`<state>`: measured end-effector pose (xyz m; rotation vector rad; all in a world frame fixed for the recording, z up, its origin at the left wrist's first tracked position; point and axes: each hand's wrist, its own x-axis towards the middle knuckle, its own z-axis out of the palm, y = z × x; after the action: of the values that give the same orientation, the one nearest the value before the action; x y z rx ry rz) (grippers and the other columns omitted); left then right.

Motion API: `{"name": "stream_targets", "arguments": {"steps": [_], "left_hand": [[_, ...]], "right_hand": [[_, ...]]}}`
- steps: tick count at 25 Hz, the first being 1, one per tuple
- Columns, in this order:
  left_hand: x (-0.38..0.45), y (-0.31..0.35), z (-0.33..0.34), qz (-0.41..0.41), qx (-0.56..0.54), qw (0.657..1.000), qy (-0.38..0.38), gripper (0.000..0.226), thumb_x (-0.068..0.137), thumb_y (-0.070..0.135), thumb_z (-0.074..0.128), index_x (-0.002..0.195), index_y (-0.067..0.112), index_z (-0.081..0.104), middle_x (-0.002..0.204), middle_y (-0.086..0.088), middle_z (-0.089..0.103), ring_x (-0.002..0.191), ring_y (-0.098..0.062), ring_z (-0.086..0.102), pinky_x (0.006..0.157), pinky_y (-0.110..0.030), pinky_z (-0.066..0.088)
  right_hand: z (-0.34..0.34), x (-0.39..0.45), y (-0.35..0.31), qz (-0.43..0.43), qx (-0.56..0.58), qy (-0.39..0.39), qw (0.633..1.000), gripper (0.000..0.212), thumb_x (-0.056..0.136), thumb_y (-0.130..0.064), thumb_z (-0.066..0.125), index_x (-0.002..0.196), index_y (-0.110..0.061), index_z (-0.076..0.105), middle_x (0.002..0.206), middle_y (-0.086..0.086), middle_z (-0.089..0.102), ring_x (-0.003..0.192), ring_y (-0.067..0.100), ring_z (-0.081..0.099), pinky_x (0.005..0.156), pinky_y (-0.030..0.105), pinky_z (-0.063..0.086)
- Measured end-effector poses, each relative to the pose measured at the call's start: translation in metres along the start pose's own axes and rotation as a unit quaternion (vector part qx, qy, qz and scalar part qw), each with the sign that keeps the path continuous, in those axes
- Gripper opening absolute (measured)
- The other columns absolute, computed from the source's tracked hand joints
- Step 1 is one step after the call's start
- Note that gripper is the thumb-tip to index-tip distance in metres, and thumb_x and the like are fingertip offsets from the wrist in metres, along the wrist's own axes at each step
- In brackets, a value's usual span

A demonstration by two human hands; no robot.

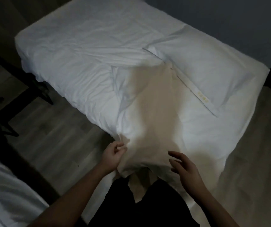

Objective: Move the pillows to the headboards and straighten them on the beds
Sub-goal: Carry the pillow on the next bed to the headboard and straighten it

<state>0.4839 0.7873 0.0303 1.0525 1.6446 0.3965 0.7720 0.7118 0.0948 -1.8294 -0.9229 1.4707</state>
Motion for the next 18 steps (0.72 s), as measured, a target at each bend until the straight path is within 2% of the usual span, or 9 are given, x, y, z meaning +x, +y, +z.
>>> {"name": "stream_targets", "arguments": {"steps": [3,5,6,7,9,10,12,14,18], "left_hand": [[0.068,-0.001,-0.008,-0.072,0.062,0.994,-0.061,0.032,0.092,0.038,0.069,0.102,0.008,0.072,0.1,-0.006,0.069,0.097,-0.025,0.066,0.07,-0.027,0.044],[0.112,-0.015,-0.008,-0.113,0.121,0.983,-0.079,0.032,0.089,0.043,0.07,0.083,0.013,0.065,0.084,-0.003,0.064,0.09,-0.031,0.066,0.068,-0.031,0.043],[0.133,-0.024,-0.006,-0.129,0.136,0.979,-0.084,0.04,0.083,0.052,0.071,0.089,0.013,0.067,0.09,-0.003,0.067,0.097,-0.034,0.068,0.075,-0.032,0.048],[0.148,-0.028,-0.003,-0.154,0.132,0.975,-0.087,0.061,0.076,0.06,0.073,0.111,0.011,0.068,0.11,-0.006,0.069,0.111,-0.034,0.066,0.089,-0.035,0.052],[0.165,-0.028,0.012,-0.199,0.046,0.975,-0.089,0.101,0.075,0.061,0.08,0.151,0.007,0.042,0.144,-0.01,0.054,0.131,-0.03,0.056,0.109,-0.037,0.046],[0.173,-0.025,0.021,-0.215,-0.006,0.973,-0.083,0.104,0.077,0.054,0.083,0.154,0.005,0.034,0.145,-0.01,0.05,0.131,-0.029,0.055,0.108,-0.035,0.045],[0.184,-0.019,0.035,-0.232,-0.086,0.966,-0.073,0.104,0.067,0.054,0.09,0.146,0.003,0.045,0.14,-0.007,0.057,0.122,-0.027,0.061,0.103,-0.035,0.05],[0.191,-0.017,0.045,-0.242,-0.121,0.961,-0.061,0.11,0.052,0.058,0.092,0.142,0.005,0.056,0.138,-0.01,0.065,0.117,-0.03,0.066,0.104,-0.043,0.054],[0.173,0.034,0.058,-0.2,-0.151,0.966,-0.057,0.088,0.069,0.028,0.089,0.145,0.002,0.053,0.141,-0.016,0.063,0.118,-0.032,0.065,0.103,-0.043,0.053]], "right_hand": [[0.02,0.037,0.009,0.038,-0.007,0.03,0.999,0.027,0.102,-0.018,0.064,0.122,-0.035,0.07,0.127,-0.017,0.071,0.114,0.006,0.069,0.102,0.05,0.056],[0.026,0.056,0.019,0.069,-0.012,0.052,0.996,0.026,0.101,-0.021,0.065,0.119,-0.04,0.068,0.13,-0.013,0.068,0.116,0.01,0.067,0.102,0.053,0.056],[0.028,0.068,0.025,0.086,-0.015,0.064,0.994,0.026,0.101,-0.022,0.065,0.118,-0.041,0.067,0.132,-0.011,0.067,0.116,0.012,0.066,0.102,0.054,0.055],[0.029,0.078,0.031,0.103,-0.017,0.077,0.992,0.025,0.101,-0.021,0.065,0.119,-0.039,0.066,0.133,-0.008,0.066,0.115,0.014,0.066,0.102,0.054,0.055],[0.028,0.096,0.04,0.133,-0.012,0.097,0.986,0.028,0.101,-0.021,0.065,0.125,-0.033,0.062,0.137,-0.005,0.063,0.113,0.016,0.065,0.103,0.054,0.055],[0.027,0.104,0.044,0.141,-0.011,0.101,0.985,0.03,0.101,-0.021,0.065,0.128,-0.032,0.06,0.136,-0.004,0.061,0.111,0.013,0.065,0.103,0.053,0.055],[0.025,0.118,0.048,0.151,-0.012,0.097,0.984,0.037,0.101,-0.022,0.065,0.136,-0.029,0.056,0.133,-0.004,0.059,0.104,0.005,0.062,0.101,0.048,0.055],[0.024,0.126,0.047,0.155,-0.016,0.09,0.984,0.045,0.101,-0.022,0.065,0.145,-0.023,0.053,0.136,-0.004,0.056,0.109,0.014,0.063,0.099,0.045,0.054],[0.016,0.13,0.036,0.126,-0.038,0.072,0.989,0.052,0.099,-0.021,0.067,0.148,-0.02,0.051,0.151,-0.001,0.053,0.128,0.025,0.06,0.099,0.042,0.053]]}}
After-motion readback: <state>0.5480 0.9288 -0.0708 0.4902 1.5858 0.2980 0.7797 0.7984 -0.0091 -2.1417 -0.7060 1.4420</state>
